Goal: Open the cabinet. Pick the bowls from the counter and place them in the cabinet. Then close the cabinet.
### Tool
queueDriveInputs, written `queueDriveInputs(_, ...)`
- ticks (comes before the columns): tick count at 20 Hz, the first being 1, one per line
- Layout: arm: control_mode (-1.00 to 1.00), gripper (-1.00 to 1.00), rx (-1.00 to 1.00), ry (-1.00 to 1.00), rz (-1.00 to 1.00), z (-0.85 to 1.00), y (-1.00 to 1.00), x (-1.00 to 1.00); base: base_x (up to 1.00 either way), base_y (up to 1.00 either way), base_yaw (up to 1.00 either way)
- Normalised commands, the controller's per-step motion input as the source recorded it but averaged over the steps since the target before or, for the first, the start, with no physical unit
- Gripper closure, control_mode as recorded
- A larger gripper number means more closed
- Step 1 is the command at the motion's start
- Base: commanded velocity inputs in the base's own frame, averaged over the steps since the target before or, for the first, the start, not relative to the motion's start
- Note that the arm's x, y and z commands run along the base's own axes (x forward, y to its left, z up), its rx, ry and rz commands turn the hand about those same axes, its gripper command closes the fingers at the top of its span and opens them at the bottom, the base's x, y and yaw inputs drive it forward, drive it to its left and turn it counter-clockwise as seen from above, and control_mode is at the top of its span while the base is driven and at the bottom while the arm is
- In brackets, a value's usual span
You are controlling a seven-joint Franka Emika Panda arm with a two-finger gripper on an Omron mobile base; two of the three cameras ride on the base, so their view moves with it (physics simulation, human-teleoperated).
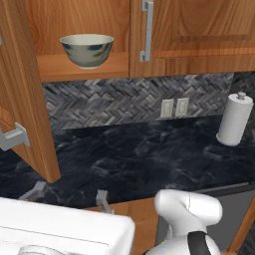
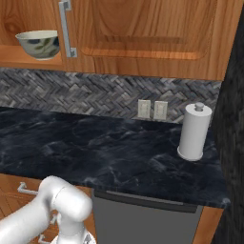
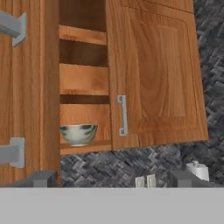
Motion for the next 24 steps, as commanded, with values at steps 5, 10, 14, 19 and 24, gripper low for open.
queueDriveInputs(5, -1.00, -1.00, -0.24, -0.05, -0.14, 0.00, 0.39, 0.22, 0.00, 0.00, 0.00)
queueDriveInputs(10, -1.00, -1.00, -0.06, 0.00, -0.10, 0.02, 0.12, 0.53, 0.00, 0.00, 0.00)
queueDriveInputs(14, -1.00, -1.00, 0.00, 0.00, 0.00, 0.00, 0.00, 0.78, 0.00, 0.00, 0.00)
queueDriveInputs(19, -1.00, -1.00, 0.00, 0.00, 0.00, -0.09, 0.00, 0.79, 0.00, 0.00, 0.00)
queueDriveInputs(24, -1.00, -1.00, 0.00, -0.01, 0.00, -0.42, 0.00, 0.68, 0.00, 0.00, 0.00)
